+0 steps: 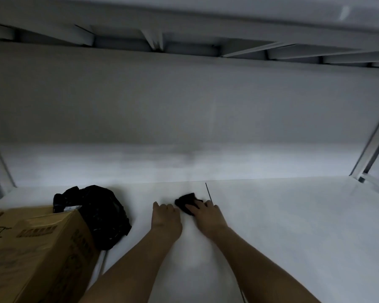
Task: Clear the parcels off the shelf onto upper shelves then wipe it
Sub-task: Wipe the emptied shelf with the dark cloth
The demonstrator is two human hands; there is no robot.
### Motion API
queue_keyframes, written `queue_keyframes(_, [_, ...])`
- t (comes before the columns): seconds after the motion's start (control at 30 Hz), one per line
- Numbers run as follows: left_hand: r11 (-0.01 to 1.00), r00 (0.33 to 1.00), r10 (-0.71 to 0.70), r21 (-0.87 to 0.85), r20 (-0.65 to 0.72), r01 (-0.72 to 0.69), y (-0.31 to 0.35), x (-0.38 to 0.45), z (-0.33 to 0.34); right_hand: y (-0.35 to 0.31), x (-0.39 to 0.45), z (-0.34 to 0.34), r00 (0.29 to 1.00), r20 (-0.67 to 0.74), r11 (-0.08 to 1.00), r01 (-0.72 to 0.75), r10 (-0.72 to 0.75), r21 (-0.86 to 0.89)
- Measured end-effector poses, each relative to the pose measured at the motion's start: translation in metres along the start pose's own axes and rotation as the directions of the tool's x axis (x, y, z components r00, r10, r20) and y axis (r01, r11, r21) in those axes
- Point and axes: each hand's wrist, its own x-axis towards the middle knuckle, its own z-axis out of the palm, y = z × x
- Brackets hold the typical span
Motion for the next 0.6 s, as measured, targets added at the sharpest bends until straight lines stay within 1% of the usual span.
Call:
queue_keyframes(0.03, [1.0, 1.0, -0.009, -0.023, -0.005, 0.009, 0.001, -0.001, 0.001, 0.007, -0.004, -0.003, 0.999, -0.035, 1.0, -0.028, 0.028, 0.009])
queue_keyframes(0.1, [0.996, 1.0, -0.017, -0.083, -0.02, 0.015, 0.005, -0.005, 0.001, 0.028, -0.011, -0.002, 0.981, -0.025, 0.98, -0.192, 0.191, -0.06])
queue_keyframes(0.17, [0.993, 0.999, -0.02, -0.121, -0.047, 0.014, 0.009, -0.01, 0.003, 0.04, -0.021, -0.004, 0.936, -0.023, 0.93, -0.352, 0.351, -0.106])
queue_keyframes(0.27, [0.983, 0.997, -0.054, -0.177, -0.054, 0.044, 0.017, -0.016, 0.009, 0.035, -0.028, -0.005, 0.906, -0.012, 0.901, -0.422, 0.423, -0.104])
queue_keyframes(0.33, [0.979, 0.996, -0.079, -0.189, -0.03, 0.072, 0.021, -0.018, 0.013, 0.02, -0.027, -0.004, 0.919, -0.025, 0.914, -0.393, 0.393, -0.096])
queue_keyframes(0.37, [0.978, 0.996, -0.092, -0.188, -0.018, 0.087, 0.022, -0.02, 0.014, 0.012, -0.025, -0.002, 0.943, -0.026, 0.939, -0.334, 0.333, -0.076])
queue_keyframes(0.43, [0.977, 0.994, -0.109, -0.184, 0.007, 0.109, 0.024, -0.023, 0.014, 0.001, -0.025, 0.004, 0.989, -0.034, 0.989, -0.146, 0.145, -0.027])
queue_keyframes(0.47, [0.975, 0.993, -0.12, -0.186, 0.021, 0.122, 0.025, -0.025, 0.014, 0.0, -0.025, 0.007, 0.998, -0.037, 0.998, -0.057, 0.056, -0.006])
queue_keyframes(0.5, [0.974, 0.991, -0.128, -0.187, 0.029, 0.131, 0.026, -0.027, 0.013, 0.001, -0.025, 0.008, 0.999, -0.04, 1.0, -0.007, 0.008, 0.01])
queue_keyframes(0.53, [0.971, 0.99, -0.136, -0.195, 0.028, 0.139, 0.026, -0.028, 0.014, 0.005, -0.027, 0.008, 0.999, -0.042, 1.0, 0.004, -0.003, 0.014])
queue_keyframes(0.6, [0.967, 0.989, -0.151, -0.208, 0.007, 0.149, 0.027, -0.031, 0.014, 0.018, -0.032, 0.007, 0.997, -0.048, 0.998, -0.062, 0.061, -0.016])
